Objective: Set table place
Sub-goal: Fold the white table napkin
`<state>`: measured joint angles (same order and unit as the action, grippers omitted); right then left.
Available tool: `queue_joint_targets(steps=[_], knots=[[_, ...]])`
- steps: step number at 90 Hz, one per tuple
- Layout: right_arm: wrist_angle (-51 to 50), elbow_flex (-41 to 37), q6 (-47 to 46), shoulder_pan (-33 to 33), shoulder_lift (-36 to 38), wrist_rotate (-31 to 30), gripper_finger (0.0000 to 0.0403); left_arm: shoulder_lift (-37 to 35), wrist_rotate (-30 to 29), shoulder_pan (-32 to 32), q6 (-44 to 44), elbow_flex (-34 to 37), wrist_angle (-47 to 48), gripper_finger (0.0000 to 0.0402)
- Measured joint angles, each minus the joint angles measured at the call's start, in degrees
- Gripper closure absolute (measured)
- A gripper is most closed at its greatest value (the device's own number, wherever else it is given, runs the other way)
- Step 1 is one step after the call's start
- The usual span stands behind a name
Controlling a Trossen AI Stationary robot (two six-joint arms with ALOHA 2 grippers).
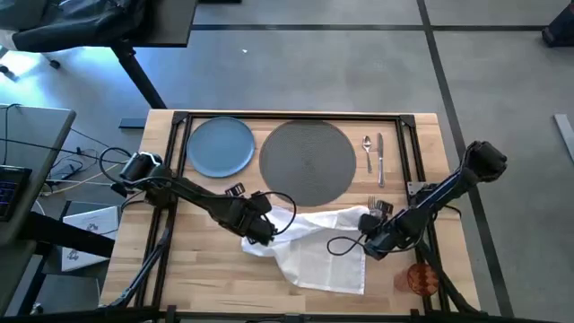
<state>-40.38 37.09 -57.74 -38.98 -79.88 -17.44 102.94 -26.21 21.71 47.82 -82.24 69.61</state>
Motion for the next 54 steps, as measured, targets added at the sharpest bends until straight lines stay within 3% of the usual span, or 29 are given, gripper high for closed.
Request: queue_joint_targets(steps=[14,26,44,54], knots=[[-0.3,0.8,-9.8,0.0,8.7,-5.5,0.0403,-1.8,-1.9,0.4,0.9,-4.0,0.7,0.0401],[-5.4,0.9,-16.7,0.8,19.4,-14.3,0.0403,-5.6,-9.0,1.2,3.2,-8.5,1.1,0.0401],[-23.0,3.7,-16.8,8.7,30.5,-16.2,0.0403,-11.6,-23.2,-0.8,8.6,-9.0,5.2,0.0401],[-29.6,8.1,-12.7,13.0,32.2,-17.8,0.0403,-14.3,-25.8,-2.3,7.0,-9.0,4.3,0.0401]])
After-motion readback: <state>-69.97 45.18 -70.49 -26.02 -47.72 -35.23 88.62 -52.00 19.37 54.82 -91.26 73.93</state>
